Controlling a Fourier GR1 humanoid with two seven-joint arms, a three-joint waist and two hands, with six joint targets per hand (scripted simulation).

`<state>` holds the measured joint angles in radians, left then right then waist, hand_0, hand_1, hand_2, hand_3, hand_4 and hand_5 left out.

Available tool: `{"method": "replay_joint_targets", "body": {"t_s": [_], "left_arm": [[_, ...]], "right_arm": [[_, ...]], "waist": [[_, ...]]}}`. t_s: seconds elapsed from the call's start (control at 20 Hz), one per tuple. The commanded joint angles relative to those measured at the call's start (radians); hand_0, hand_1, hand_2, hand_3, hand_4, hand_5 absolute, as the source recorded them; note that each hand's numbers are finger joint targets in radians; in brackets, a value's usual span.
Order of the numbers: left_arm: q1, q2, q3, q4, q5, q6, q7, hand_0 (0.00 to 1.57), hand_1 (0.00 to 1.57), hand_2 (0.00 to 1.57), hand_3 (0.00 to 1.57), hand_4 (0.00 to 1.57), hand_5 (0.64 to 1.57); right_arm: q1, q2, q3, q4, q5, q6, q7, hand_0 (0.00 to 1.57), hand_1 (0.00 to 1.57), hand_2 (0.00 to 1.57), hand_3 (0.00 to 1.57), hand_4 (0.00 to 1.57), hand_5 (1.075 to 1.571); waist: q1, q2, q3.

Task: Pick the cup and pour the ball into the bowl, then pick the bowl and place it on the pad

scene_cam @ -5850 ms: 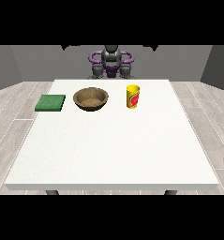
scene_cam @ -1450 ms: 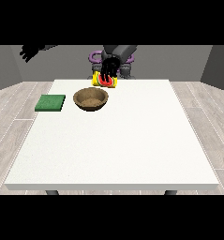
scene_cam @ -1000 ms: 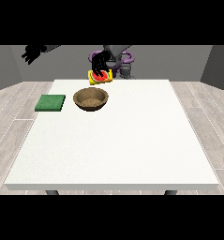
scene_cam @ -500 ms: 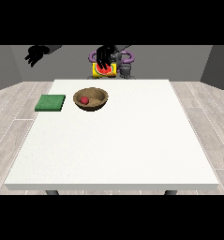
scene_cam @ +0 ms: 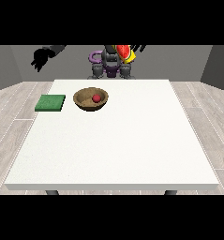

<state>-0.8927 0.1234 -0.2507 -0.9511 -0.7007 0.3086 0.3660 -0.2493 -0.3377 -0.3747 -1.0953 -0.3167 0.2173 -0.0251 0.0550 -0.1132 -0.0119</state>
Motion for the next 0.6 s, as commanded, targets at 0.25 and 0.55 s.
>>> {"method": "replay_joint_targets", "body": {"t_s": [0.25,0.55], "left_arm": [[0.040,0.084,0.421,-0.177,0.615,-0.282,-0.209,0.00,0.00,0.00,0.00,1.05,1.566],[-0.013,0.222,0.539,-0.165,0.785,-0.502,-0.205,0.00,0.00,0.00,0.00,1.06,1.558]], "right_arm": [[0.020,0.079,-0.011,0.027,0.023,-0.103,-0.053,0.00,0.00,0.00,0.00,0.75,1.563],[-0.038,0.154,-0.007,0.090,0.038,-0.166,-0.151,0.00,0.00,0.00,0.00,0.74,1.565]], "waist": [[0.141,0.080,0.0066],[0.184,0.211,0.0122]]}}
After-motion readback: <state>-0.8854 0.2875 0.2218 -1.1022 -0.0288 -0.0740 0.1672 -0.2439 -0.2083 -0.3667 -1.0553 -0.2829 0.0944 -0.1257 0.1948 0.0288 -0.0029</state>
